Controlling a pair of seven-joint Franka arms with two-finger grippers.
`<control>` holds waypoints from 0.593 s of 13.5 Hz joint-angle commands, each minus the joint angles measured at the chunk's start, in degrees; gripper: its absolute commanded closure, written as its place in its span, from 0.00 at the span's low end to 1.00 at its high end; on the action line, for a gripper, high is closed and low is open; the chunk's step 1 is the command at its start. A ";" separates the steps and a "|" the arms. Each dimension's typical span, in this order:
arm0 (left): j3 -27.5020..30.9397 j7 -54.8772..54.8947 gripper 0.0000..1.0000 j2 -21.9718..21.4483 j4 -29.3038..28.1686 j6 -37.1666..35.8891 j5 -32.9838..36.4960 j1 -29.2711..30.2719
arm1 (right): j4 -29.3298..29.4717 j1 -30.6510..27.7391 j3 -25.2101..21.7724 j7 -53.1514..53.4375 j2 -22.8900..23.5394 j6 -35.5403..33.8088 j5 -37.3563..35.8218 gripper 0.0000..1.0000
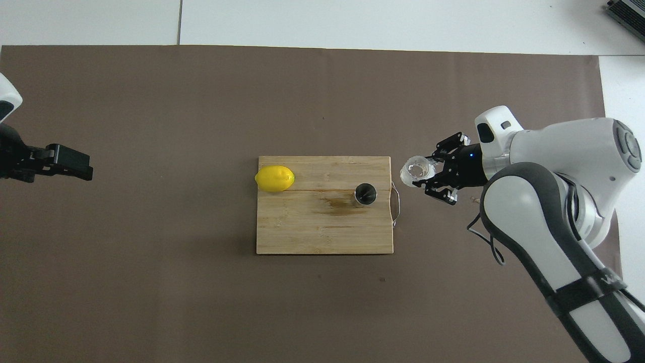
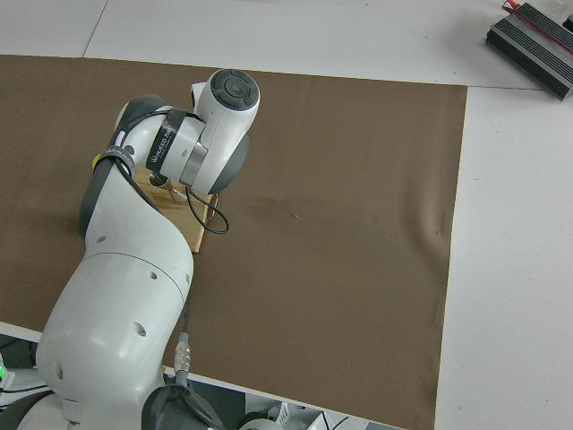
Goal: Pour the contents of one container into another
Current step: 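Lift the white cup with the right gripper over the metal cup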
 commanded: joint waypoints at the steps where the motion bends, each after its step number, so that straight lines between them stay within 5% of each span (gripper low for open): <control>1: -0.69 0.17 0.00 -0.12 -0.53 0.70 1.00 2.15 | 2.04 1.94 0.26 5.68 -0.38 -1.25 -4.45 1.00; 8: -1.31 0.00 0.00 -0.20 -0.79 0.97 0.57 1.72 | 5.12 8.53 0.26 8.33 0.24 -2.83 -21.92 1.00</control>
